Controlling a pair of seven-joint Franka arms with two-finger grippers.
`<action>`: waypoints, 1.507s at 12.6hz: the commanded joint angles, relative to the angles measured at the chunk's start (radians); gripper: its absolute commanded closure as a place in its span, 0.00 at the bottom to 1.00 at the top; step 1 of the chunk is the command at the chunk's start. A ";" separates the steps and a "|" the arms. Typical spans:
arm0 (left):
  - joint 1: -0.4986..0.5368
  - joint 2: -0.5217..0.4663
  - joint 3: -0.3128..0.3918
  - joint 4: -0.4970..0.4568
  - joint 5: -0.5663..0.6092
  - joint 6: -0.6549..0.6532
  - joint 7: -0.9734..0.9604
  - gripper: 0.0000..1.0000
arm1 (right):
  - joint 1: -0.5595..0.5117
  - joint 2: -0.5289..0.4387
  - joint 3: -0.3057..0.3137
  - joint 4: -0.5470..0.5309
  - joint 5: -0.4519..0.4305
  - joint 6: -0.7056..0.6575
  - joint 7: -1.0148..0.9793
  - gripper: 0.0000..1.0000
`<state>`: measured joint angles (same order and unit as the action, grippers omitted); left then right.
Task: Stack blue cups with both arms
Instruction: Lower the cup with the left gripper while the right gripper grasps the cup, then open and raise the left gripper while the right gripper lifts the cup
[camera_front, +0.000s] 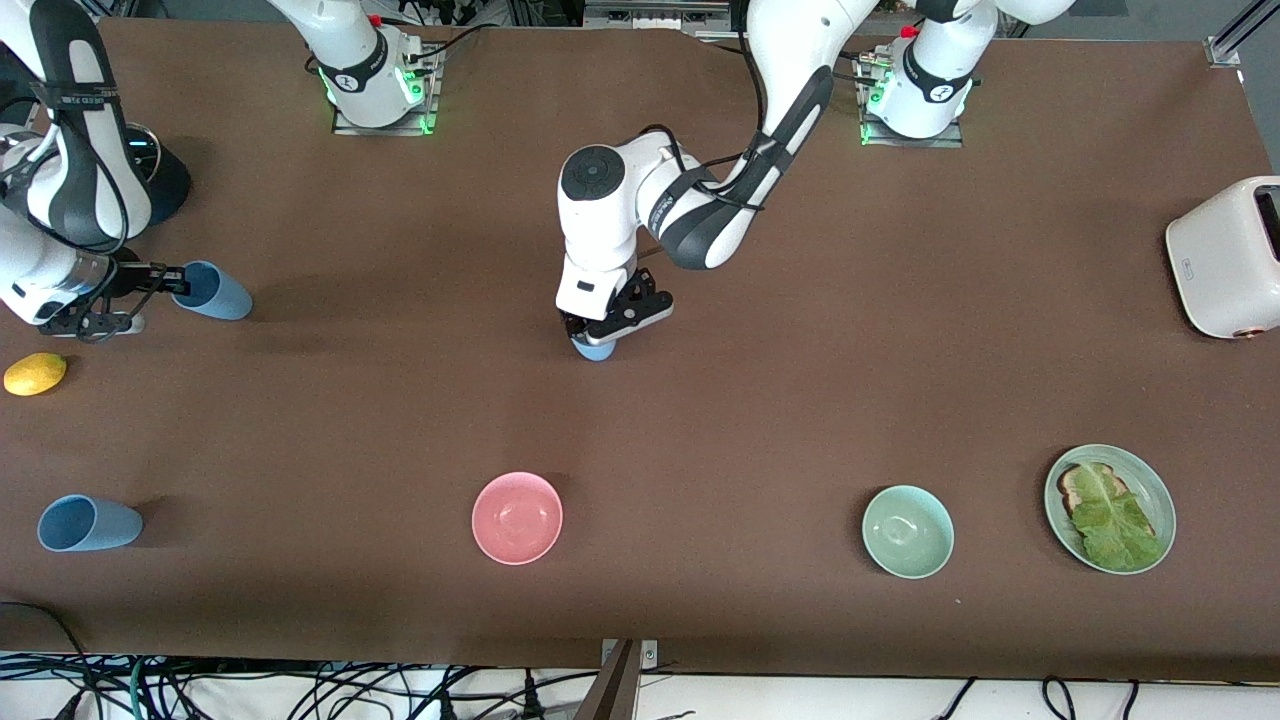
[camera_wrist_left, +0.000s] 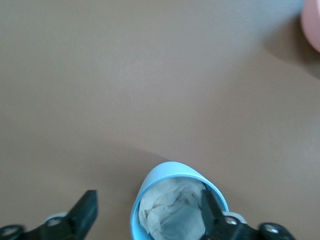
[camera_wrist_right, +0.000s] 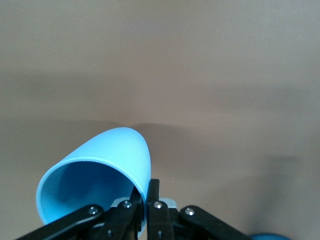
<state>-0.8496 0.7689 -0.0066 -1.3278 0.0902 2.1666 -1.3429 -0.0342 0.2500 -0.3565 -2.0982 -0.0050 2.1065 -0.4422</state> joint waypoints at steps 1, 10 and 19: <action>0.033 -0.100 0.003 -0.004 0.014 -0.147 0.164 0.00 | 0.002 -0.003 0.005 0.098 0.014 -0.130 0.000 1.00; 0.220 -0.240 0.000 -0.004 -0.018 -0.304 0.648 0.00 | 0.180 -0.011 0.007 0.503 0.048 -0.666 0.288 1.00; 0.590 -0.338 -0.009 -0.010 -0.060 -0.396 1.168 0.00 | 0.526 -0.012 0.007 0.530 0.296 -0.593 0.888 1.00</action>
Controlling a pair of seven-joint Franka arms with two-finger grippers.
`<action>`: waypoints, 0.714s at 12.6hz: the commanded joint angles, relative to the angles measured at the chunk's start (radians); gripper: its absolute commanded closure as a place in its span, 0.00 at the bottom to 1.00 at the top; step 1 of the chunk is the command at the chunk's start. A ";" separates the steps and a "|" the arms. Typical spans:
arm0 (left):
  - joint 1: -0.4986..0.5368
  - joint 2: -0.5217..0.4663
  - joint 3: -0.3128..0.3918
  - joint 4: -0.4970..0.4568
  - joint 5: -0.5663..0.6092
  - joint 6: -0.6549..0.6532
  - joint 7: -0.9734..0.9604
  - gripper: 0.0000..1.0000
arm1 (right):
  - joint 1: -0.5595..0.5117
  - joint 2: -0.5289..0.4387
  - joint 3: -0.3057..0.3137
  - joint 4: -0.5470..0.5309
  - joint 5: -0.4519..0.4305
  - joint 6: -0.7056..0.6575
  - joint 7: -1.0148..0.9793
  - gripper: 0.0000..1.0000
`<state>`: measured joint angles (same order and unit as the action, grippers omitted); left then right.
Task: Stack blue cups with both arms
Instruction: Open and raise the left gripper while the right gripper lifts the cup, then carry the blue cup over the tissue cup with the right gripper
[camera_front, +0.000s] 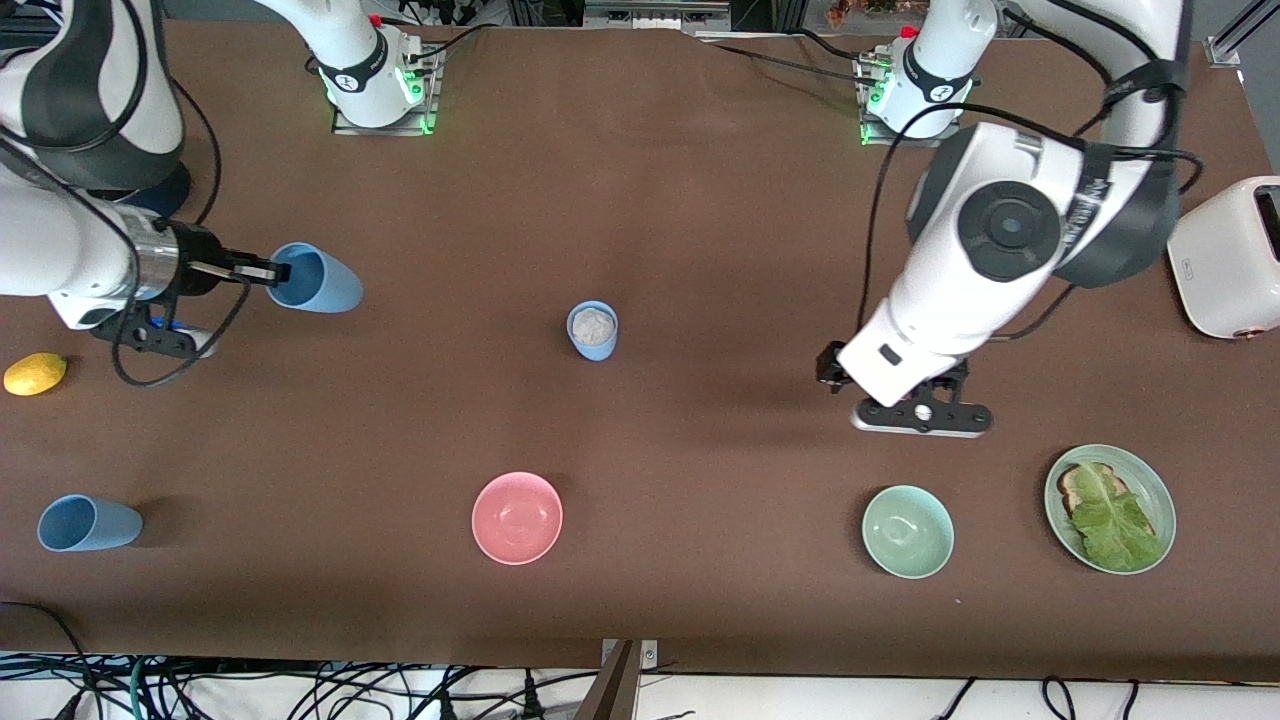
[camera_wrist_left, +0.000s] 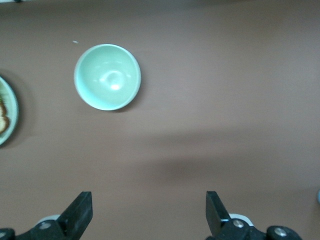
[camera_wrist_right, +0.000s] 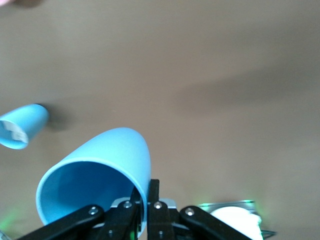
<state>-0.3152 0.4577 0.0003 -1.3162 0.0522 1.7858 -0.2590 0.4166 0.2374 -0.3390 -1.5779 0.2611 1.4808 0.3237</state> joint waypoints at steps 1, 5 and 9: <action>0.092 -0.033 -0.016 -0.024 -0.022 -0.016 0.136 0.00 | 0.126 0.003 -0.011 0.010 0.036 0.073 0.196 1.00; 0.220 -0.044 -0.014 -0.026 -0.023 -0.019 0.242 0.00 | 0.301 0.046 -0.011 0.009 0.035 0.252 0.457 1.00; 0.301 -0.085 -0.014 -0.049 -0.071 -0.029 0.244 0.00 | 0.433 0.137 -0.011 0.009 0.033 0.424 0.630 1.00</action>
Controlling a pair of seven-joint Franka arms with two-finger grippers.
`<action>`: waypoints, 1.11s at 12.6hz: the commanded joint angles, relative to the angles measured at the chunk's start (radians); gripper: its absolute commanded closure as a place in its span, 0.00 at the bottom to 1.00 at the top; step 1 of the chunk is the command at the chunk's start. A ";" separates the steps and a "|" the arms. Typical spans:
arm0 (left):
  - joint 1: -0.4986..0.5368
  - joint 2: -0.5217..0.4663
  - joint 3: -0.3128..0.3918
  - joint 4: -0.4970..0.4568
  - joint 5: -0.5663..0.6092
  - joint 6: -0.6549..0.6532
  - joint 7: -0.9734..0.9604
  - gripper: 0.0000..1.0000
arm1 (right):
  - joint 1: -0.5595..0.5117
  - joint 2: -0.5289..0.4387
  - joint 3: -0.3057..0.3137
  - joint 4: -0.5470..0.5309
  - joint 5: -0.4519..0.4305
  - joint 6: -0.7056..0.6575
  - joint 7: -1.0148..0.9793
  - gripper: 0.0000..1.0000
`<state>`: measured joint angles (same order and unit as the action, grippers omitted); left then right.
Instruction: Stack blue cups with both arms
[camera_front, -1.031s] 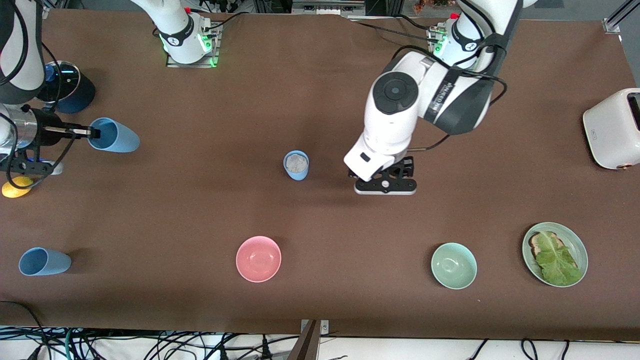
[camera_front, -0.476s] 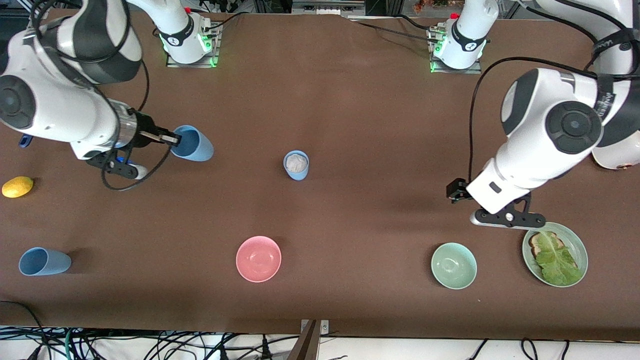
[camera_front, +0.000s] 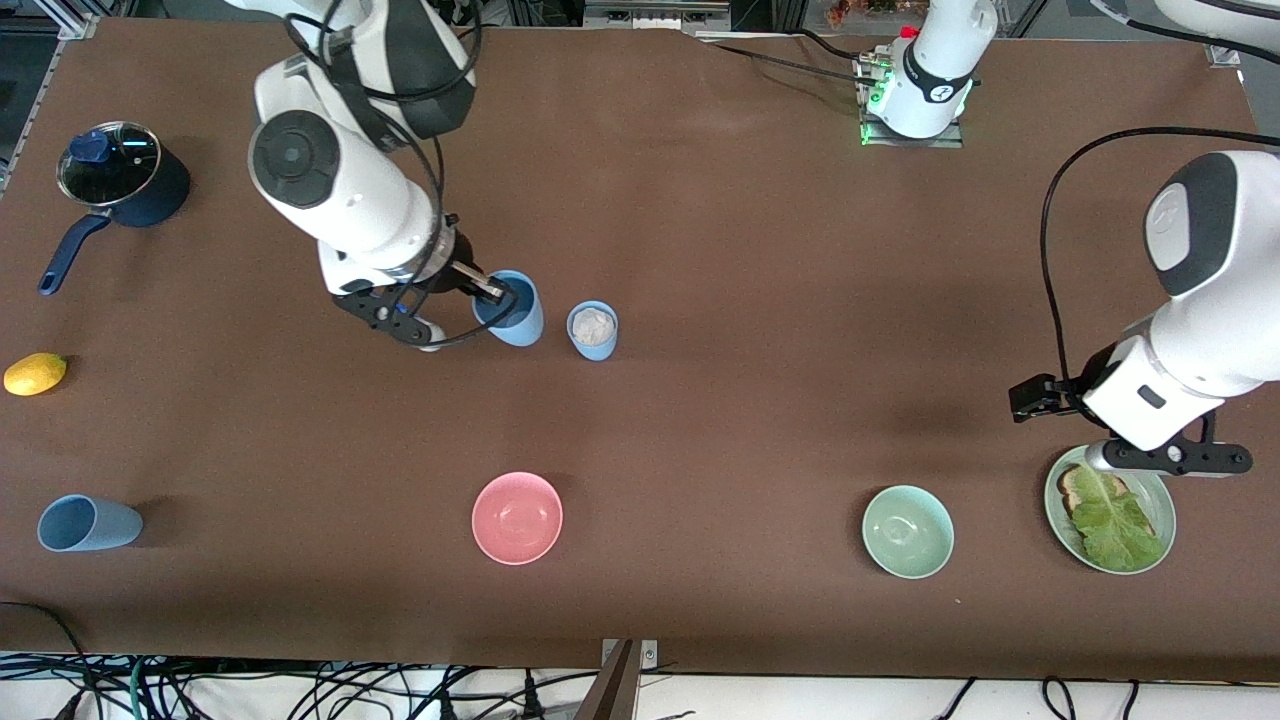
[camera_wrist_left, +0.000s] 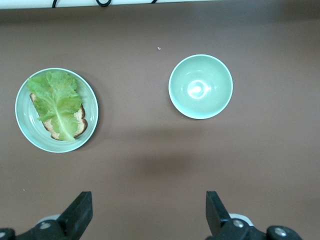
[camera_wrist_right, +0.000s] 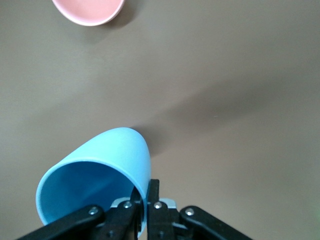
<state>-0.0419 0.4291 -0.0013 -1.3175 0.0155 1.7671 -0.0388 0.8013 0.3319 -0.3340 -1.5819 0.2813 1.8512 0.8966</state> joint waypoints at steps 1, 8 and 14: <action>0.040 -0.065 -0.013 -0.055 -0.035 -0.011 0.025 0.00 | 0.068 0.061 -0.016 0.013 0.013 0.077 0.073 1.00; 0.044 -0.179 -0.017 -0.114 -0.037 -0.067 0.027 0.00 | 0.151 0.142 -0.017 -0.001 -0.004 0.140 0.143 1.00; 0.016 -0.214 -0.023 -0.115 -0.026 -0.147 0.016 0.00 | 0.171 0.144 -0.017 -0.052 -0.007 0.134 0.143 1.00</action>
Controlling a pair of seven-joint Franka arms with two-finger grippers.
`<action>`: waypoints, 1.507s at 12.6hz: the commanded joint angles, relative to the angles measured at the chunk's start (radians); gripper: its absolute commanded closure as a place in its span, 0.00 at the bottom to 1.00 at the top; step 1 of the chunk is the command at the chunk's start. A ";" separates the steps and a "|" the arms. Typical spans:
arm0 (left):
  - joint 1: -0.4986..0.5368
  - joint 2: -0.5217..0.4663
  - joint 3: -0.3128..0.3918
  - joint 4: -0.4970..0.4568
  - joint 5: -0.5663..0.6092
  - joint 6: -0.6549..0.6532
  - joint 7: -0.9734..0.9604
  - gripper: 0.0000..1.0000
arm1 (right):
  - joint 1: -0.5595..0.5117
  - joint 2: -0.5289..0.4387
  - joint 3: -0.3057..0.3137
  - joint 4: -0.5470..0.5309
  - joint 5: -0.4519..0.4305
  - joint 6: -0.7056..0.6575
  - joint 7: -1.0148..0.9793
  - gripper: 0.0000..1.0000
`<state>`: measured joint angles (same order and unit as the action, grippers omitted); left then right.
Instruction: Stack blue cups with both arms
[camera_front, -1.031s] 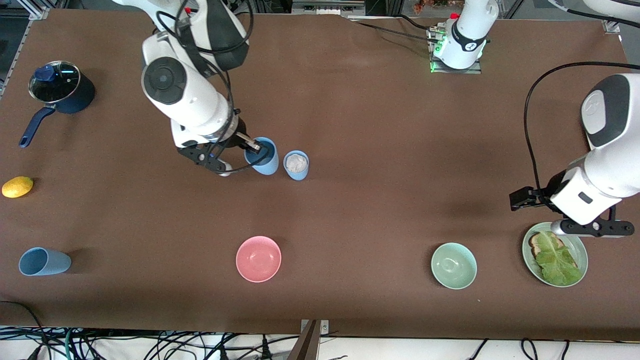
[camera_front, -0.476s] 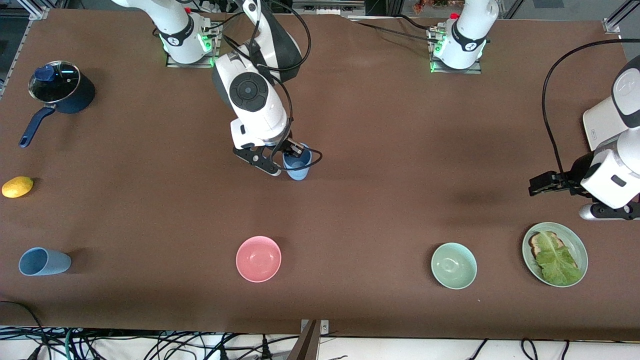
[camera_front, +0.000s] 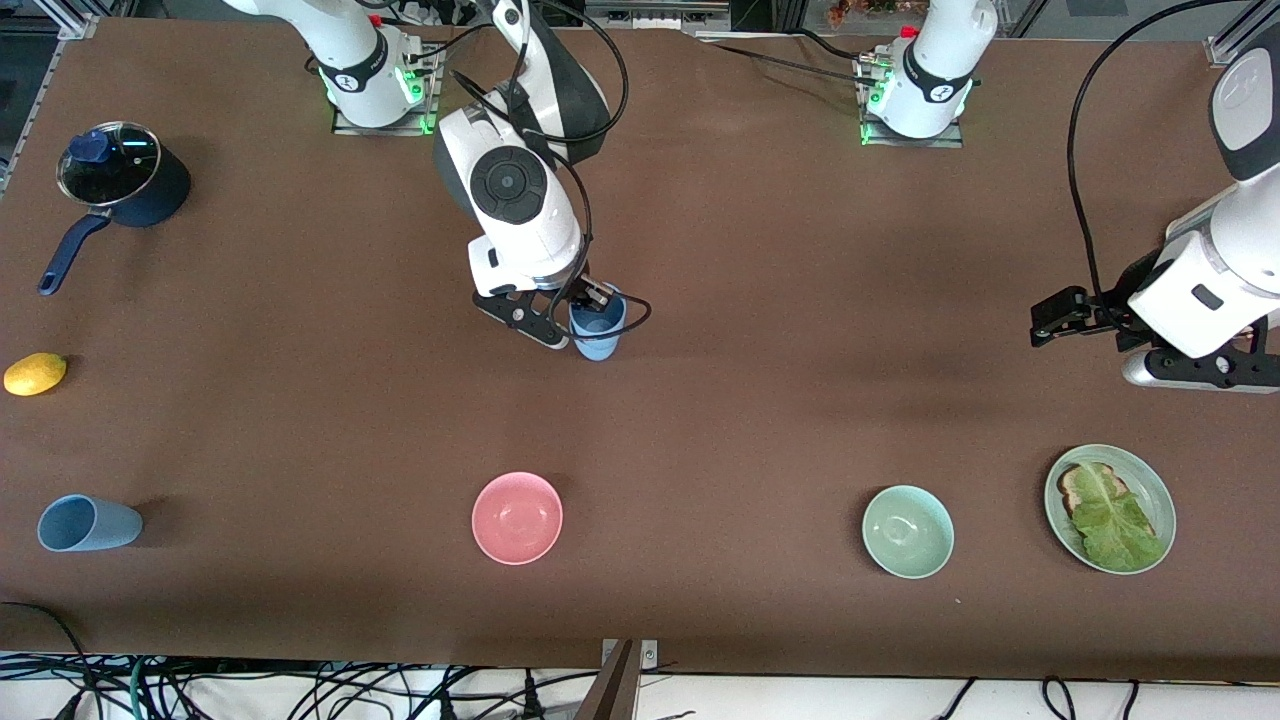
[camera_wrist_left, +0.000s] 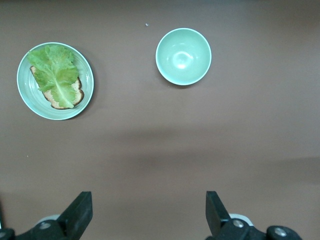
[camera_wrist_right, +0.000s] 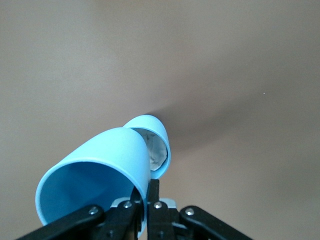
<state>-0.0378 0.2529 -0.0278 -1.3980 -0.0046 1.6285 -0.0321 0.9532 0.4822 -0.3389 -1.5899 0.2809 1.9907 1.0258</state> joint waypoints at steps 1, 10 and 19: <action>0.012 -0.073 0.003 -0.035 -0.008 -0.048 0.009 0.00 | 0.019 -0.008 -0.014 -0.044 -0.008 -0.015 0.013 1.00; 0.032 -0.193 0.005 -0.096 -0.006 -0.108 0.017 0.00 | 0.019 -0.014 -0.020 -0.041 -0.035 -0.064 0.011 1.00; 0.068 -0.258 -0.001 -0.216 -0.024 -0.104 0.125 0.00 | 0.013 -0.063 -0.066 -0.016 -0.035 -0.085 -0.030 0.00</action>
<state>-0.0038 0.0285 -0.0244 -1.5773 -0.0047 1.5107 -0.0006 0.9588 0.4697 -0.3721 -1.6063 0.2612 1.9309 1.0194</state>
